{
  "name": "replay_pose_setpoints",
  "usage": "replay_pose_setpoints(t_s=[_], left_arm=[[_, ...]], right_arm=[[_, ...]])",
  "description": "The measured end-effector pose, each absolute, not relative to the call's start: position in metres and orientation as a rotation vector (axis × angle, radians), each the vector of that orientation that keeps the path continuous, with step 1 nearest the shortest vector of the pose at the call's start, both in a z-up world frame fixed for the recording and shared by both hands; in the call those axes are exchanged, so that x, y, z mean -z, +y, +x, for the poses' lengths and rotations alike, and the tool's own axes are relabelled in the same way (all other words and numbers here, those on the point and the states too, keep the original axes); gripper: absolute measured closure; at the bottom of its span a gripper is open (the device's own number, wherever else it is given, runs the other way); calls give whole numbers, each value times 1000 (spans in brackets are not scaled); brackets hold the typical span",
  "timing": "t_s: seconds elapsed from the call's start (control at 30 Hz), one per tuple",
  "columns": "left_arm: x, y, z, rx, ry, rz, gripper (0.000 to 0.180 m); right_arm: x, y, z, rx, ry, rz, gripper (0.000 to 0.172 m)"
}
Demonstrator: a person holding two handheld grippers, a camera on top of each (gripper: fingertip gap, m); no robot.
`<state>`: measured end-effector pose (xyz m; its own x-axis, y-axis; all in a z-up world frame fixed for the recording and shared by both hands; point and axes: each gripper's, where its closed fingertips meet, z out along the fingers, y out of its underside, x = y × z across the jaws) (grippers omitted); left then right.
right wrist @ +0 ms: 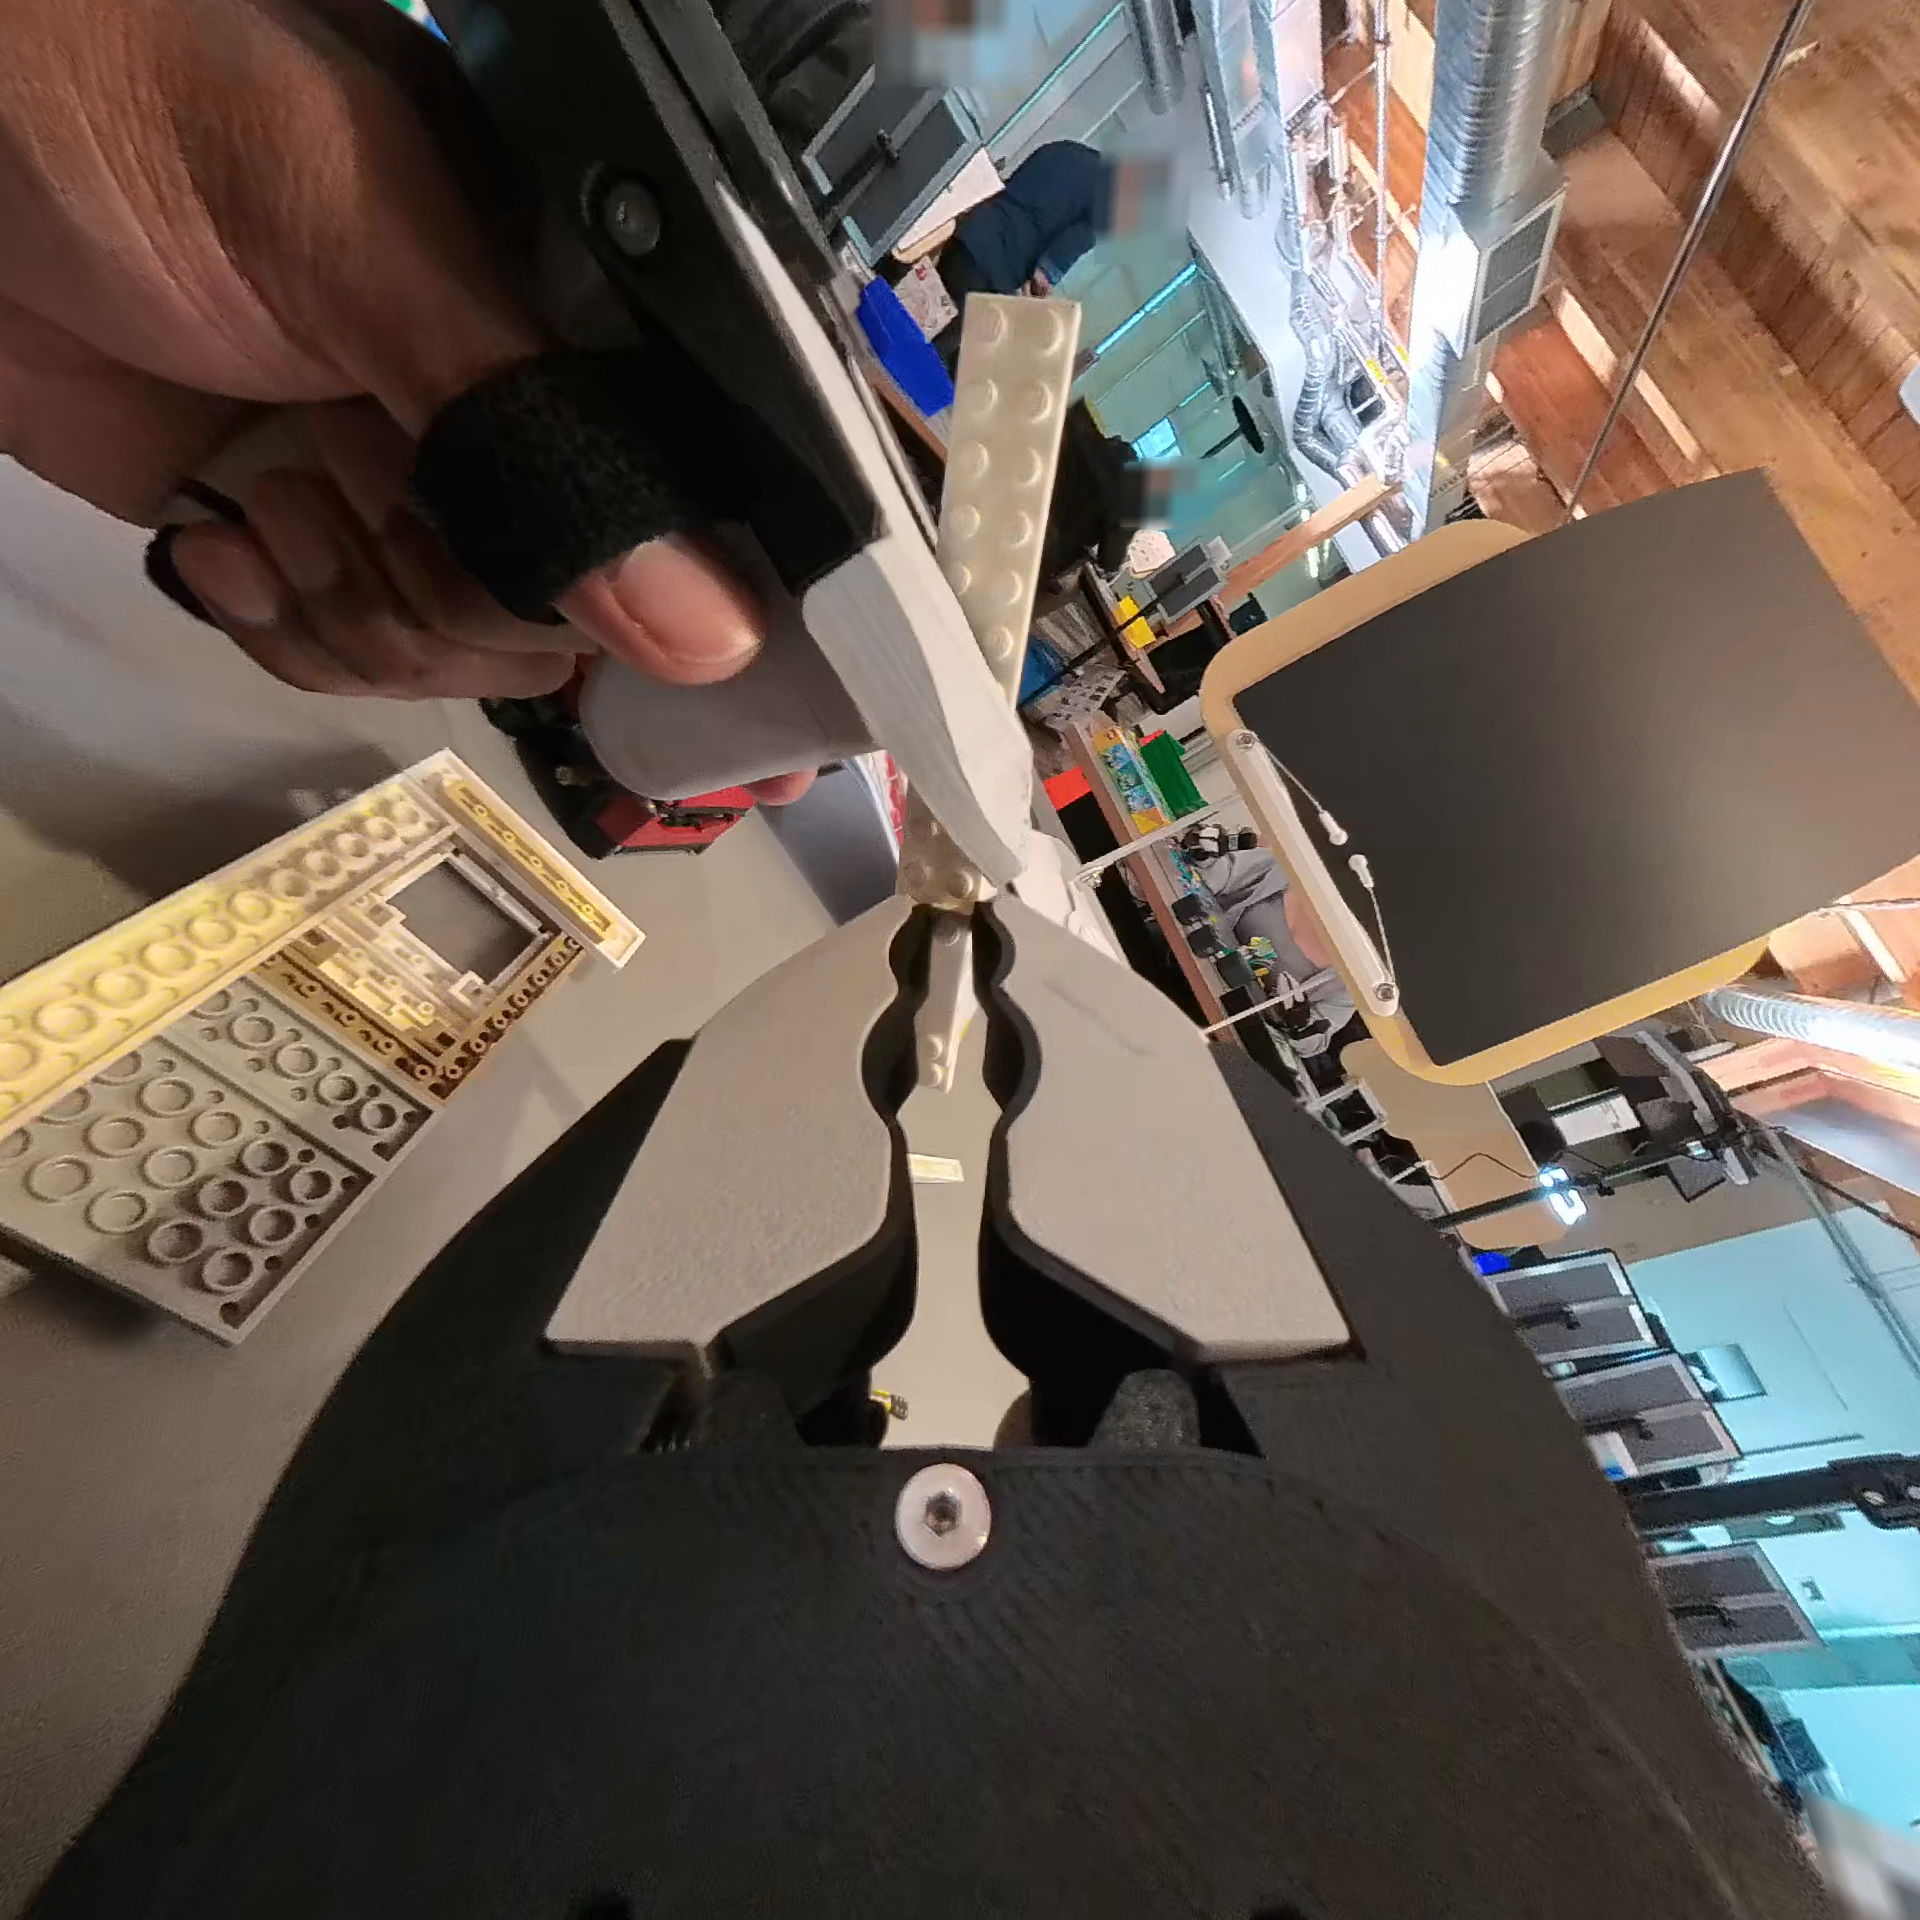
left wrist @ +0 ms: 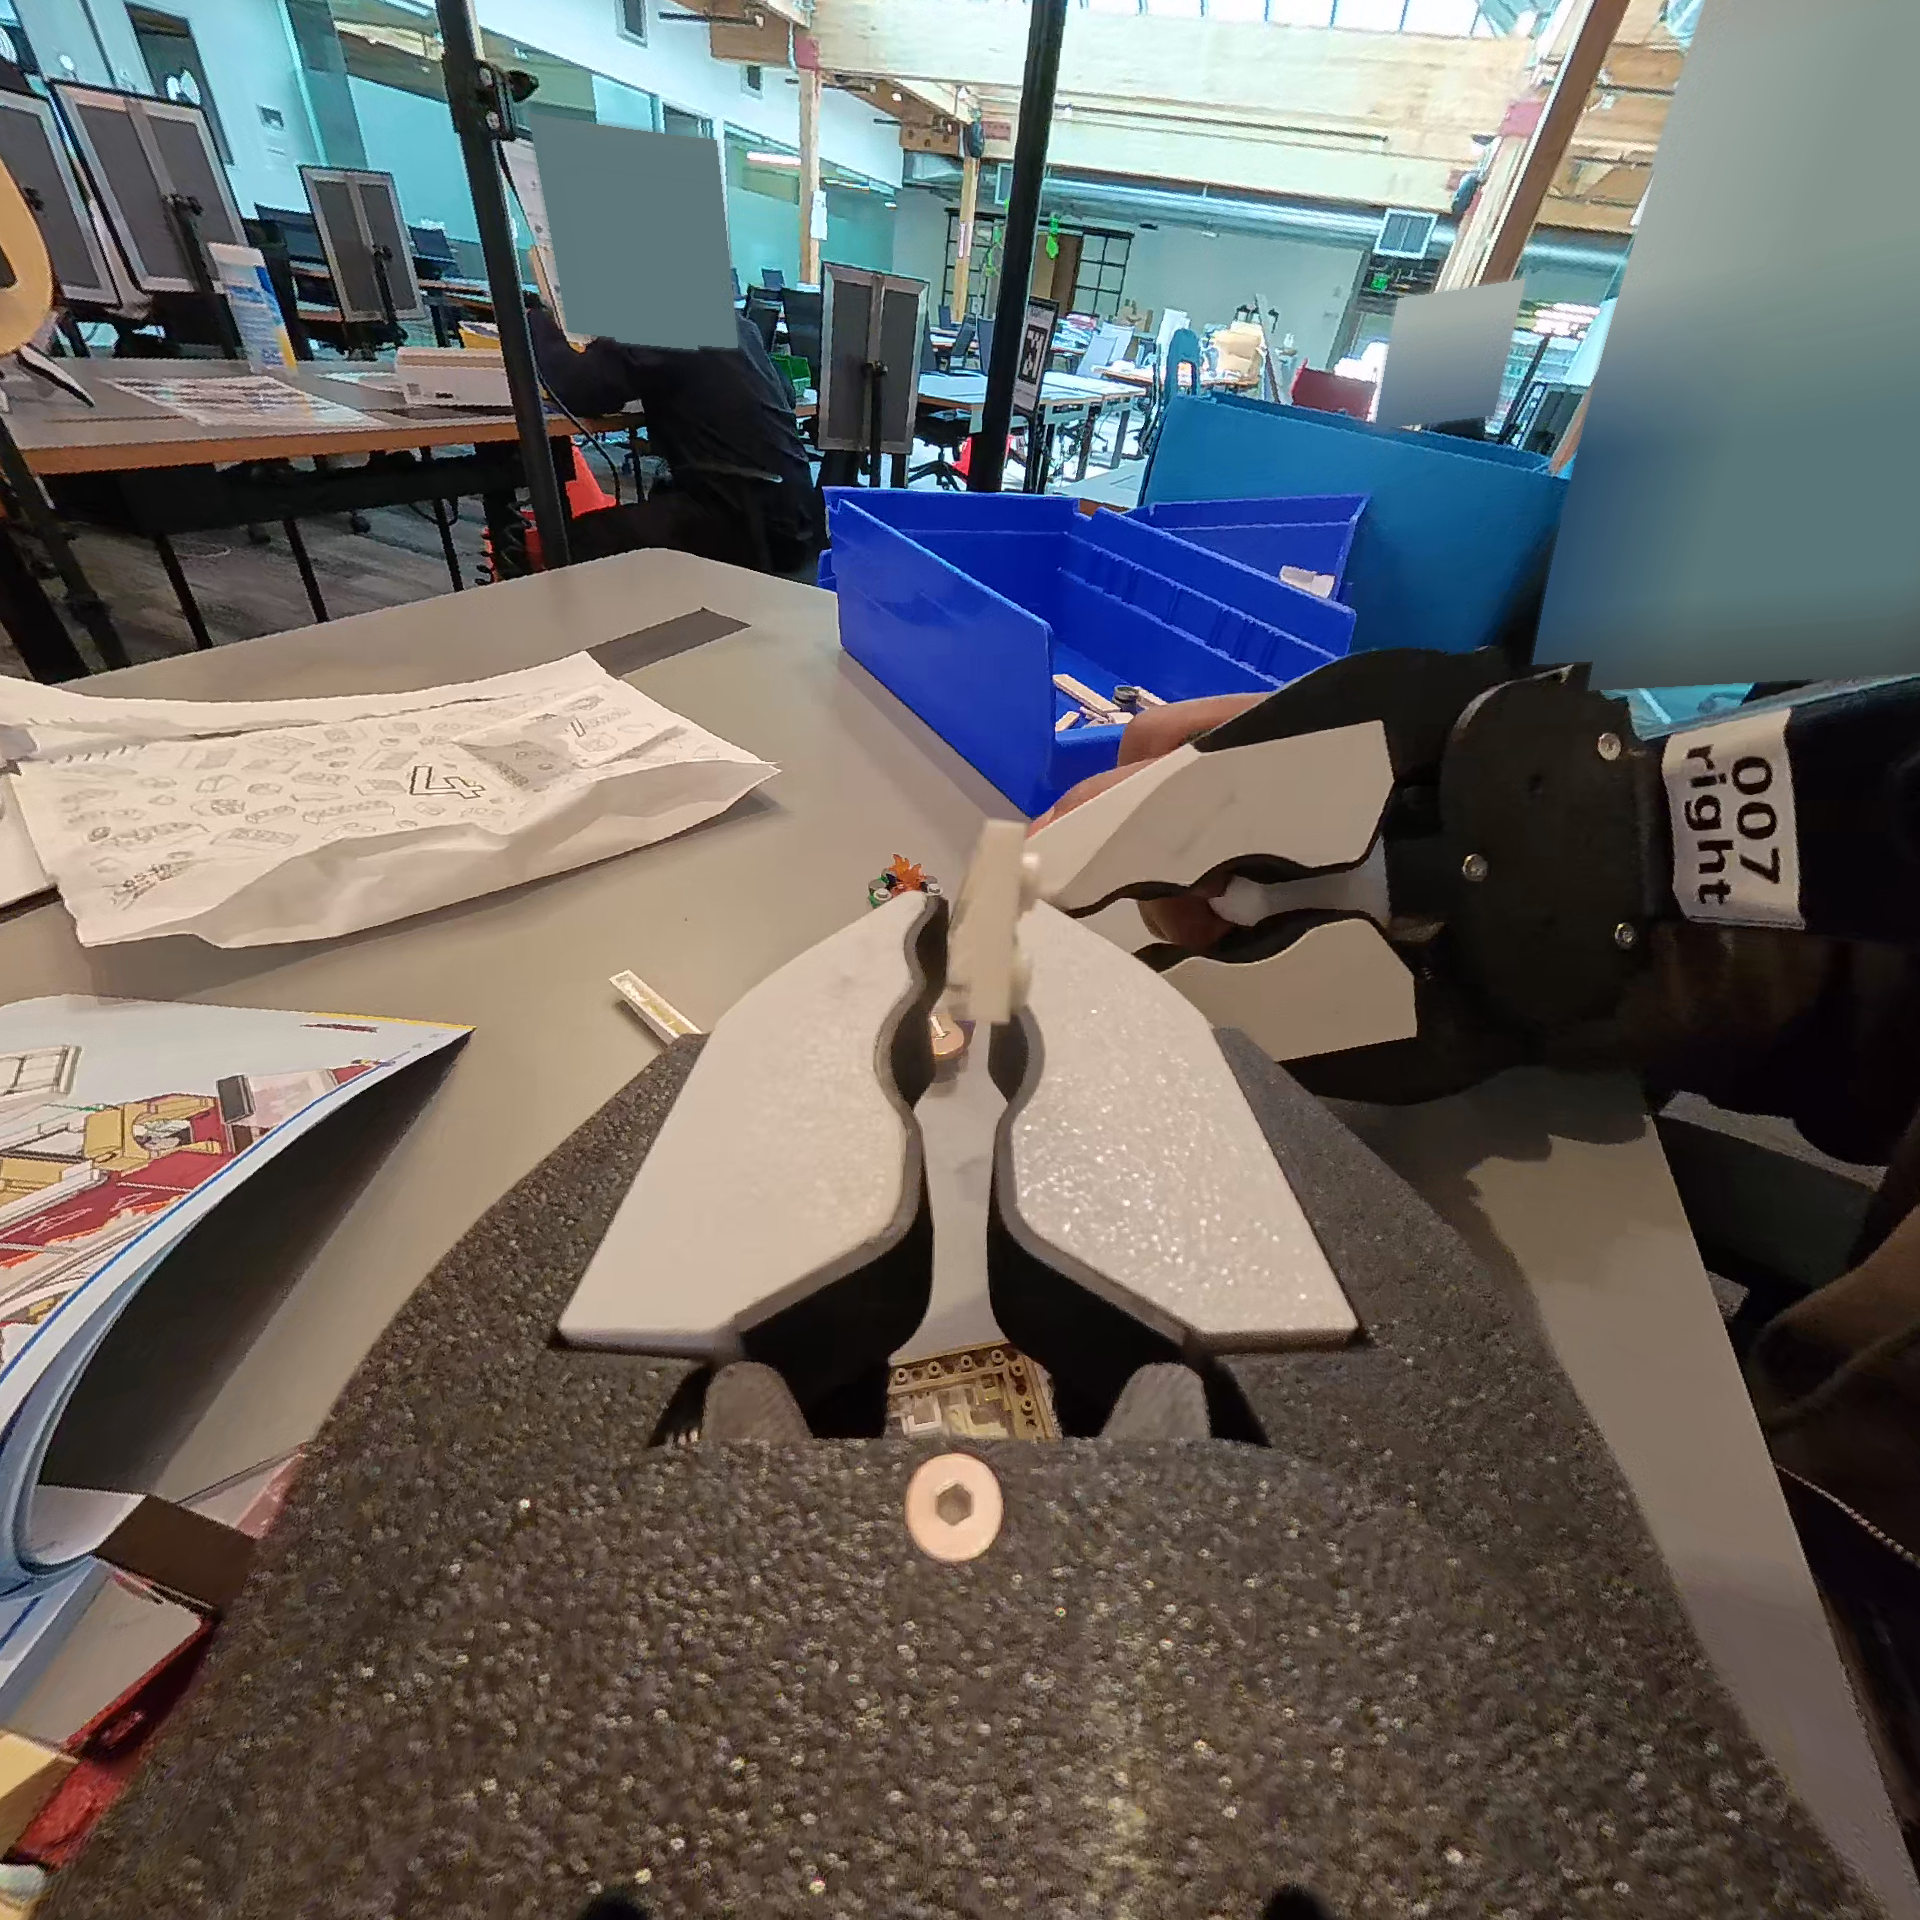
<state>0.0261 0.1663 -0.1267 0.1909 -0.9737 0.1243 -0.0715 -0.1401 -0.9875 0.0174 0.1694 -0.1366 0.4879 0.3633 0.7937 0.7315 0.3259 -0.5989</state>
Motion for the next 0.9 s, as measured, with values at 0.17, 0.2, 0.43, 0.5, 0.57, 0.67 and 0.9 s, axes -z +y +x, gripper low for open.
replay_pose_setpoints(t_s=[0.17,0.2,0.43,0.5,0.57,0.67,0.9], left_arm=[[126,166,26,1100,1059,-1448,176],[126,166,26,1096,1062,-1447,176],[128,169,25,1056,1070,-1448,175],[117,190,11,1001,962,-1447,176],[109,202,-1,1021,900,-1451,176],[105,199,-1,1061,896,-1439,176],[103,180,9,1126,975,-1347,175]], right_arm=[[136,167,17,366,-1136,-1253,164],[137,167,17,360,-1139,-1256,164],[140,162,15,317,-1185,-1260,168],[152,149,2,261,-1282,-1234,172],[156,144,-6,310,-1313,-1178,172],[148,152,-2,313,-1228,-1195,172],[131,174,25,378,-1051,-1241,154]])
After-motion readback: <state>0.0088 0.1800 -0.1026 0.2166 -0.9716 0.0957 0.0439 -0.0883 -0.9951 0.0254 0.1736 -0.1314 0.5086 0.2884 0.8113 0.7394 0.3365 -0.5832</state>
